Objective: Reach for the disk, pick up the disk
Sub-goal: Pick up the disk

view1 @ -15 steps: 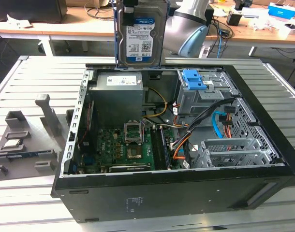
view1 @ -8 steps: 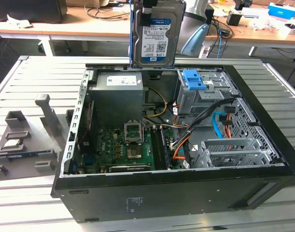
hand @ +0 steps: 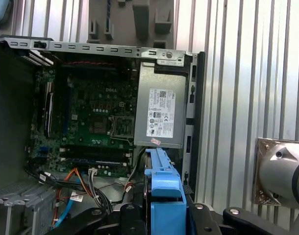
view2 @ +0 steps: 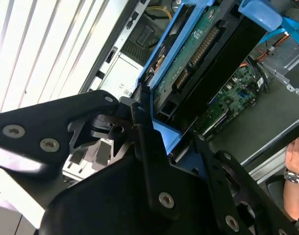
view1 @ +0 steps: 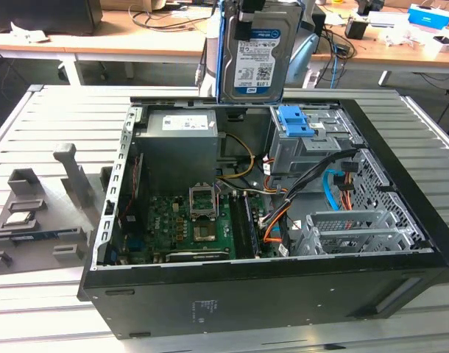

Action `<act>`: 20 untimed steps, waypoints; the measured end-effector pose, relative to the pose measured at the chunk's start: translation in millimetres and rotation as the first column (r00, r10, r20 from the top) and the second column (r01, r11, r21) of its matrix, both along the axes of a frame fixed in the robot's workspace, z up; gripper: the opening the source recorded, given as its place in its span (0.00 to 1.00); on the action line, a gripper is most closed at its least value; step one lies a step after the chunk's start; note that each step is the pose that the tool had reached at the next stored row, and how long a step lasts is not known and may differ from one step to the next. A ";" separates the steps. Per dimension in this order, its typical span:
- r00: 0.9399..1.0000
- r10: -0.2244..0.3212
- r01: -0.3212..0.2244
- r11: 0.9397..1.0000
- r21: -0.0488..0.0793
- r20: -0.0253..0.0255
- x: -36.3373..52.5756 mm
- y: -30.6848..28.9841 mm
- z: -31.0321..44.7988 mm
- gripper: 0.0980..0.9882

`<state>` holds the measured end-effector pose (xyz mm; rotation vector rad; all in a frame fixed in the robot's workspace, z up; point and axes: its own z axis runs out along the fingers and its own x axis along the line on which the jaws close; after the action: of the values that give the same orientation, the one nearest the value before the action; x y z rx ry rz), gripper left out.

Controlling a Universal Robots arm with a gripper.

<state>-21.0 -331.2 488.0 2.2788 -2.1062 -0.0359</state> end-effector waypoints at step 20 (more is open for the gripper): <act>1.000 0.000 0.000 1.000 -0.001 0.000 0.8 -24.8 -0.8 0.30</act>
<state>-20.1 -356.0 487.2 2.2777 -2.1062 -0.0348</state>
